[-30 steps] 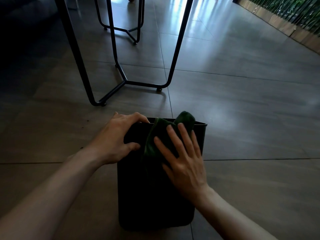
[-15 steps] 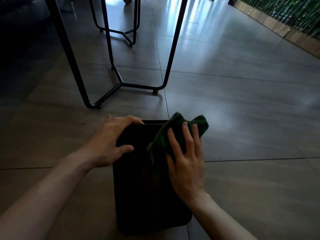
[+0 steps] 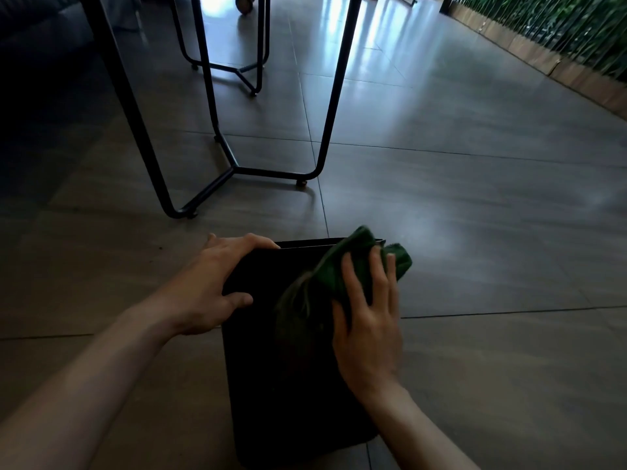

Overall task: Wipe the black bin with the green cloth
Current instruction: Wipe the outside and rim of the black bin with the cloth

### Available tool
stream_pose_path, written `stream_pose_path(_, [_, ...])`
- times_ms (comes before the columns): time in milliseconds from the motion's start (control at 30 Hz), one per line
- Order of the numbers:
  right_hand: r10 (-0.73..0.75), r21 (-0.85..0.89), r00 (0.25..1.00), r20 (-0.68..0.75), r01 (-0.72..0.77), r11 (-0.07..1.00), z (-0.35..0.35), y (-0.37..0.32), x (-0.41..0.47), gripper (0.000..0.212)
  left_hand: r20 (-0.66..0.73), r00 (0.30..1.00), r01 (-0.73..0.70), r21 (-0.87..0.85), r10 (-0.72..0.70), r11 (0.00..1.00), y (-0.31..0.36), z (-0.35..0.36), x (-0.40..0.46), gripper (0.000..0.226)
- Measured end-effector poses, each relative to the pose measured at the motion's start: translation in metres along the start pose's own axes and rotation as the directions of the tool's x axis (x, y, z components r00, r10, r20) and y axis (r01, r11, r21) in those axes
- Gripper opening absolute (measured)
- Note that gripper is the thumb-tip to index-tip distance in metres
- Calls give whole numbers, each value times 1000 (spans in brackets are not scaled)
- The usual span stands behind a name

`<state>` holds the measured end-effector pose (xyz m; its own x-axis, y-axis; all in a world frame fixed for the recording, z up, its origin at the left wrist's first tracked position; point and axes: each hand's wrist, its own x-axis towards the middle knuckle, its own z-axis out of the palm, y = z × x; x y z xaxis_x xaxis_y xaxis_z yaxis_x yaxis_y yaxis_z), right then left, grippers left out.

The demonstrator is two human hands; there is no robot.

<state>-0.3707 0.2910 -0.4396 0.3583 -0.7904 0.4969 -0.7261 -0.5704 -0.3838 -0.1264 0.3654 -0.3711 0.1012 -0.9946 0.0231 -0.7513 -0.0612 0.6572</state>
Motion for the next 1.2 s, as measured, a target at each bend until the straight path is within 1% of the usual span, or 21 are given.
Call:
stream_pose_path(33, [62,18,998,-12,-61,998,3,-10,9,56,-1,1000,-2,2,2,1000,1,0,0,78])
stream_pose_path(67, [56,5,998,-10,-55,998,7,-18,12,56,-4,1000,-6,10,6,1000,1,1,1,78])
stream_pose_path(100, [-14,-30,1000,2,14,999,12,-26,9,57,-10,1000,-10,20,10,1000,1,1,1,79])
stream_pose_path(167, [-230,-80,971,61,234,969,23,-37,-15,60,-19,1000,-23,26,24,999,0,1,1,78])
stream_pose_path(267, [-500,-113,843,200,526,843,24,-31,-60,60,-14,999,-52,27,53,998,0,3,1,75])
stream_pose_path(300, [-548,-136,804,231,584,800,20,-23,-67,60,-12,998,-56,34,57,998,1,4,2,76])
stream_pose_path(333, [-564,-153,790,242,605,782,14,-14,-68,58,-14,998,-61,42,62,997,3,5,3,78])
stream_pose_path(400, [-493,-148,845,206,525,838,3,-1,-57,54,-19,998,-57,45,58,997,6,7,5,78])
stream_pose_path(500, [-231,-87,971,57,235,968,-3,-7,-21,53,-20,999,-43,29,44,999,9,7,5,78])
stream_pose_path(567, [-102,-52,995,9,102,993,1,-24,-2,54,-27,998,-52,39,53,998,11,7,5,77])
stream_pose_path(600, [-104,-51,995,11,104,993,5,-31,1,55,-34,998,-59,50,61,997,12,6,5,76])
stream_pose_path(667, [-238,-81,970,53,241,967,14,-38,-11,56,-47,996,-74,61,77,995,12,6,5,74])
stream_pose_path(700, [-340,-90,936,89,348,933,17,-37,-25,53,-49,996,-78,56,80,995,12,6,4,73])
stream_pose_path(767, [-532,-101,831,160,550,829,17,-24,-54,45,-41,996,-76,40,78,996,12,5,2,73])
stream_pose_path(833, [-619,-131,751,228,654,745,8,-4,-71,44,-19,996,-85,34,86,996,15,8,2,75])
stream_pose_path(867, [-610,-141,757,233,647,749,3,3,-72,45,-14,996,-91,30,91,995,17,9,2,75])
stream_pose_path(900, [-571,-139,792,216,604,785,-1,6,-66,46,-17,996,-88,26,89,996,17,8,1,75])
stream_pose_path(1000, [-313,-114,947,78,320,940,-5,-6,-31,52,-22,997,-77,24,78,997,20,8,1,74])
stream_pose_path(1067, [-186,-67,982,13,186,980,0,-29,-9,54,-39,994,-103,35,104,994,22,7,2,71])
stream_pose_path(1133, [-245,-70,969,30,246,967,11,-45,-11,56,-49,989,-138,40,140,990,23,7,2,69])
stream_pose_path(1200, [-406,-96,908,104,415,905,18,-45,-34,57,-42,990,-130,35,131,991,22,6,0,70])
